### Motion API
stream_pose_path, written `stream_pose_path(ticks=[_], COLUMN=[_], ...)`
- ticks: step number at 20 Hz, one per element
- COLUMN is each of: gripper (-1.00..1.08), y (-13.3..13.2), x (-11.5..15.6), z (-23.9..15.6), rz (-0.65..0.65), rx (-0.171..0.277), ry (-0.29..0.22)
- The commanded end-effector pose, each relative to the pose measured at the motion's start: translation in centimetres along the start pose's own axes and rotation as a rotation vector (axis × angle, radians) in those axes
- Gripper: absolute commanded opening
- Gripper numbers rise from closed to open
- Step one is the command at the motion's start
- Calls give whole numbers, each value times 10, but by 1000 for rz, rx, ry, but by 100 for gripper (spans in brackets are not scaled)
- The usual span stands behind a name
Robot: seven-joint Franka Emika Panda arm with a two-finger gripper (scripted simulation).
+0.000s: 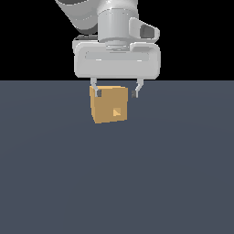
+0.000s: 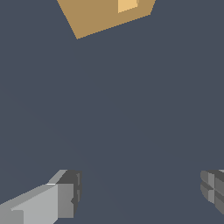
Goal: Insert the peg into the horizontal hole in a box.
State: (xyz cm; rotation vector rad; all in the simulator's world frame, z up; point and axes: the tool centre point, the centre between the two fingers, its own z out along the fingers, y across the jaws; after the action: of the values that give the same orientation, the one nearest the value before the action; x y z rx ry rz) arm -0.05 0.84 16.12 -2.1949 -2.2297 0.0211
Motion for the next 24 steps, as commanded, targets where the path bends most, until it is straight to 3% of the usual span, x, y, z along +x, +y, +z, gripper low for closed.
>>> stream_pose_path(ticks=[1,5,9,16,20,24], gripper=[100,100,100,100,100,100], y=[0,1,1,-21,-55,-91], x=[0,-13,-51,-167,-235,-283], z=[0,3,14,45,66,83], rz=[0,34,134,442,642,798], rx=[0,-1,-3,-9,-13,-15], ry=[0,0,0,1,3,5])
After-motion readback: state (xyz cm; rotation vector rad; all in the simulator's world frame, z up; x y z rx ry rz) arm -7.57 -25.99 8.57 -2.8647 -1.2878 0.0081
